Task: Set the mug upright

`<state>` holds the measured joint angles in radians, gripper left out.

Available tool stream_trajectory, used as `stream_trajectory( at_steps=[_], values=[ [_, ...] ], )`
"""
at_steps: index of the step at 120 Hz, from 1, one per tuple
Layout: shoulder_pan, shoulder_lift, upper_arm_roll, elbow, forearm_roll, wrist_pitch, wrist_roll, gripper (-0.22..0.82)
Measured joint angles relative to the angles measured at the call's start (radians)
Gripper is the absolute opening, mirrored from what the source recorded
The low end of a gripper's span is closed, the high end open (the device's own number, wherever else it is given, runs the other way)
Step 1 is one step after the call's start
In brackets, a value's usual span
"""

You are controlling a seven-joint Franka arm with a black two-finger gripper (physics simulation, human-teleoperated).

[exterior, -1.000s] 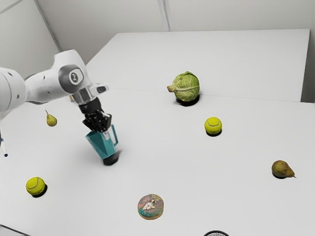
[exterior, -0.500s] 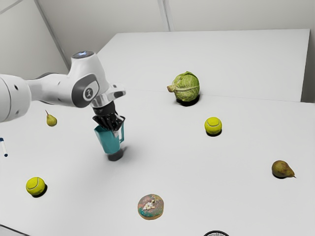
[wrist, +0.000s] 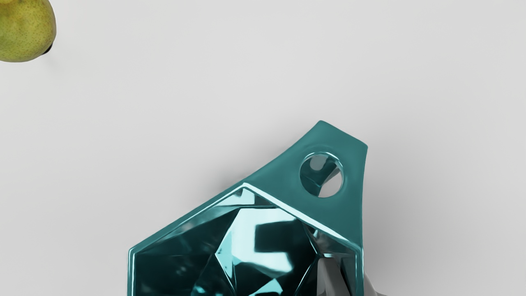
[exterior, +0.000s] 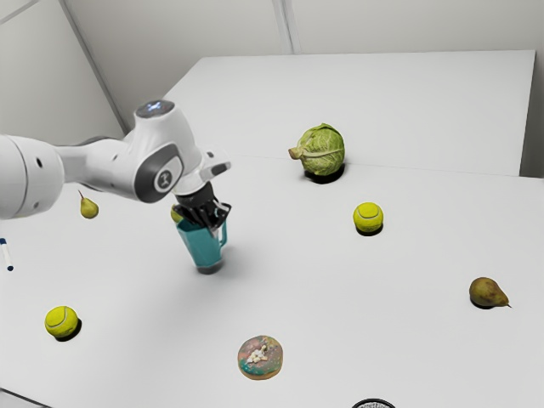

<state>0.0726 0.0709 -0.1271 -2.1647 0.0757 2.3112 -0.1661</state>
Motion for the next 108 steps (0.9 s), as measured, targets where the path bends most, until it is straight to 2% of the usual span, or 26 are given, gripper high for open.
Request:
stream_trajectory(
  at_steps=[35, 55, 67, 85, 108],
  values=[
    [-0.001, 0.033, -0.006, -0.003, -0.001, 0.033, -0.054, -0.17],
    [-0.006, 0.026, -0.009, -0.003, -0.002, 0.029, -0.072, 0.19],
    [-0.007, 0.003, -0.009, -0.002, 0.0, 0.018, -0.08, 0.35],
    [-0.007, -0.035, -0.008, 0.021, 0.003, -0.026, -0.089, 0.48],
    [-0.021, -0.07, -0.001, 0.106, 0.003, -0.118, -0.095, 0.55]
  ],
)
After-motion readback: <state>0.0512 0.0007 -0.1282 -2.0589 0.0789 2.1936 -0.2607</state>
